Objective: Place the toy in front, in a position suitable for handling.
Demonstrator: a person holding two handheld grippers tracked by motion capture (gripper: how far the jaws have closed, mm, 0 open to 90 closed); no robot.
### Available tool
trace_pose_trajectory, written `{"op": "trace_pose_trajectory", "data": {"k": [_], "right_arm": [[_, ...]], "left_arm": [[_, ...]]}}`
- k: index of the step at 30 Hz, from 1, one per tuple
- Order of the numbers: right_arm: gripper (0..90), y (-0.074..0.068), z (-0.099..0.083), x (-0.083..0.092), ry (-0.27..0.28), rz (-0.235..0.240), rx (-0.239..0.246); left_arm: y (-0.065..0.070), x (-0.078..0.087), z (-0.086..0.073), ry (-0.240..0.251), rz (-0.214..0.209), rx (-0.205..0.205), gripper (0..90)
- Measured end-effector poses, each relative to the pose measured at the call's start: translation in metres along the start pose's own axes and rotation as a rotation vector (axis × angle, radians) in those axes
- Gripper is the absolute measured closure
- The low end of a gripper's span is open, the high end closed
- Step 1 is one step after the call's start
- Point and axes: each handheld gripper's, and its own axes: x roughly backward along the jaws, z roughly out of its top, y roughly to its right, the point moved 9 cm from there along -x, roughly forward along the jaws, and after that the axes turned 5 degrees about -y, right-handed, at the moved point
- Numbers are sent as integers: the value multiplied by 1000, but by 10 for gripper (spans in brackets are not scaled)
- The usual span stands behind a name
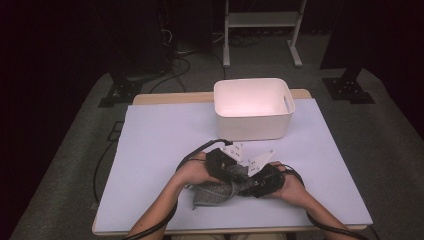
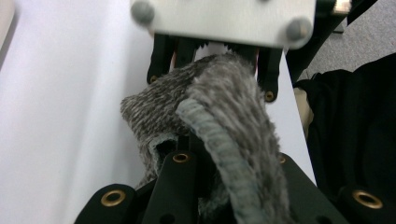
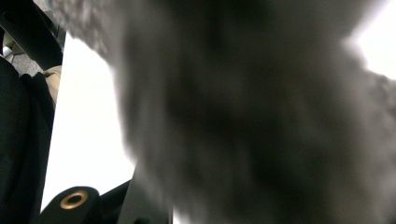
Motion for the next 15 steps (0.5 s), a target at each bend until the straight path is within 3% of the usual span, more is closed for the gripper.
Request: {"op": "trace_pose_trajectory", "data": {"k": [4,15], "right_arm": [[641,0,0,0,1,0,3],[639,0,0,1,-6,5,-3]], "left_arm": [[0,10,-14,-1,18,21,818],[2,42,-57,53,70,105,815]]}}
